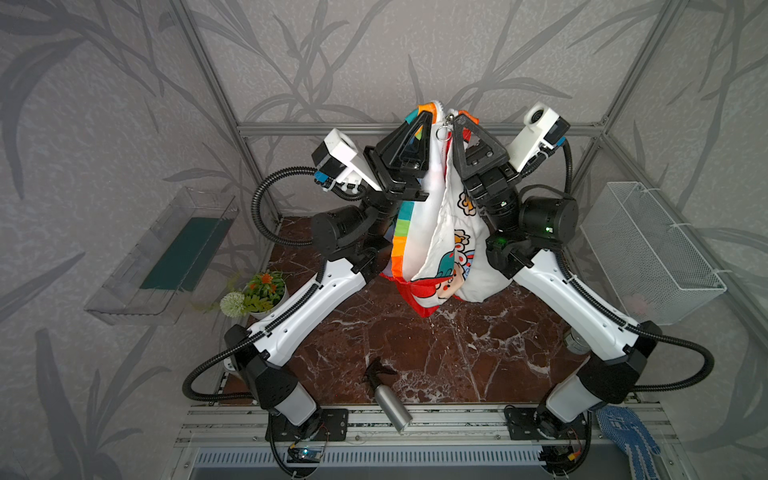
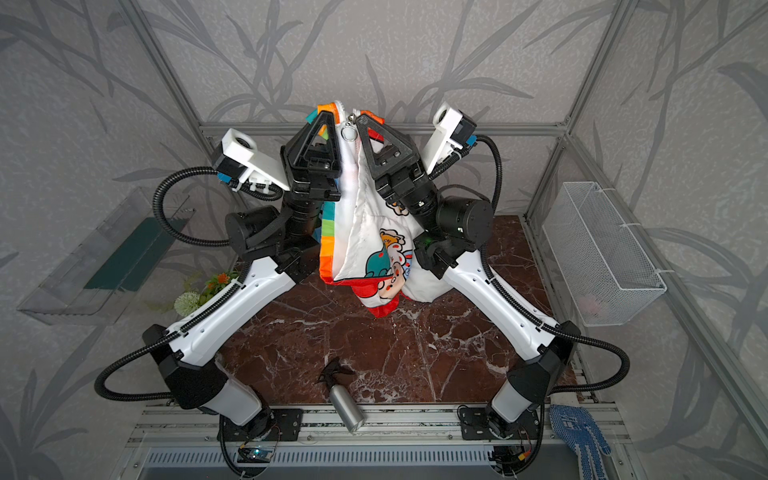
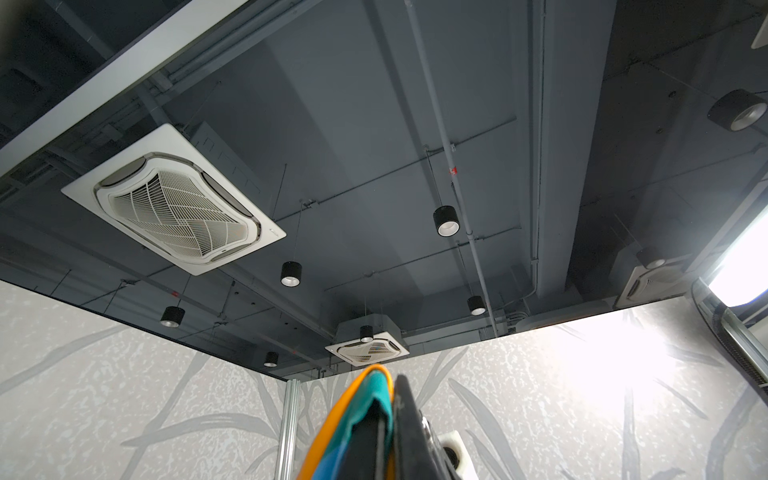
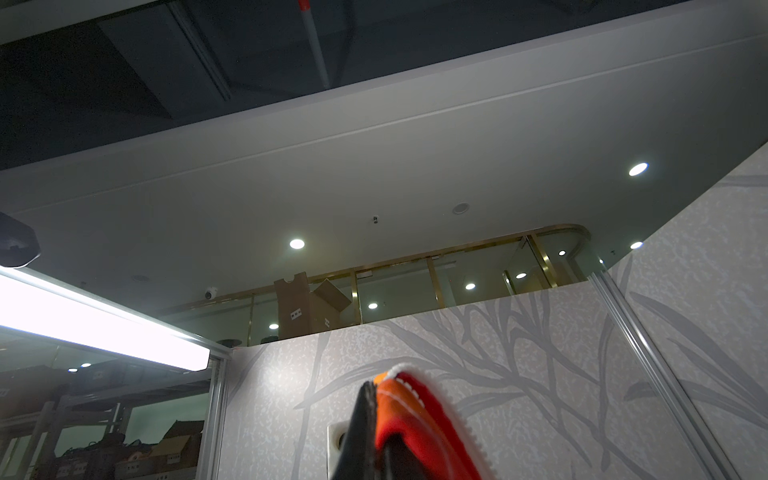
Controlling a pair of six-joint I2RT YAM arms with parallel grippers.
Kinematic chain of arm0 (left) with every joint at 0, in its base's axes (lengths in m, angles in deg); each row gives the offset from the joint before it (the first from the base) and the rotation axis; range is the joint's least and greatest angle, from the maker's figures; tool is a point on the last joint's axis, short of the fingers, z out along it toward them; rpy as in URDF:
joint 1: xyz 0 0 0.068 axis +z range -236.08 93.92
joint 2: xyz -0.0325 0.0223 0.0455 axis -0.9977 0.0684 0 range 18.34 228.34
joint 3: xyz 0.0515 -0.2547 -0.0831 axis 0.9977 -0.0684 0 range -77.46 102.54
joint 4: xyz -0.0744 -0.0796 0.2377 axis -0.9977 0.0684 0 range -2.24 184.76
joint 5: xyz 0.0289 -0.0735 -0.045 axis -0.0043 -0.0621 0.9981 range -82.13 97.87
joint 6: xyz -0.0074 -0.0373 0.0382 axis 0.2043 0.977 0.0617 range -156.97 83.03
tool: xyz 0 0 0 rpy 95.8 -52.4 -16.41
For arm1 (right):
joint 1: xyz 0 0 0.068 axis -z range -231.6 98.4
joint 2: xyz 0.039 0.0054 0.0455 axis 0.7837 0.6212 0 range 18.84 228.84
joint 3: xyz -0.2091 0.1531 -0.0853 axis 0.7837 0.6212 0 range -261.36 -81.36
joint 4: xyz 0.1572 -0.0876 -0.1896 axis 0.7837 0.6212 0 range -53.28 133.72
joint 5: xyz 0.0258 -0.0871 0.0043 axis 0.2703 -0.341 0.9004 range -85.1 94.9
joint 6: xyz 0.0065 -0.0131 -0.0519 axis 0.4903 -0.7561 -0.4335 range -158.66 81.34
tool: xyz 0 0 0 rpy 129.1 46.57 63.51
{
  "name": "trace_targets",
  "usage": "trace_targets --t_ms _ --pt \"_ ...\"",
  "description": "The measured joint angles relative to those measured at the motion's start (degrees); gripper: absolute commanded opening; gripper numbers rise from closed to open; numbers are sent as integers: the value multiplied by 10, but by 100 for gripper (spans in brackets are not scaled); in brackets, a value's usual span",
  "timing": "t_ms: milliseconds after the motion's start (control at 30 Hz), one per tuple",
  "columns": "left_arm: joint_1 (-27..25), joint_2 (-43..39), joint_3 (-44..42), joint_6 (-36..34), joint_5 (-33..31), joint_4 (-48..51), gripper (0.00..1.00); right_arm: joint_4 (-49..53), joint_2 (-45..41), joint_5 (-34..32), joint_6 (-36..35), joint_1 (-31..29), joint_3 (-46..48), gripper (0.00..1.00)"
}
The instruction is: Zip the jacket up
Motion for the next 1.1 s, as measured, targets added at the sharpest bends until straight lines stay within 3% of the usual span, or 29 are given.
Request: trace_targets --t_ms 1100 --pt "0 7 6 18 -10 -3 0 1 5 3 6 0 0 0"
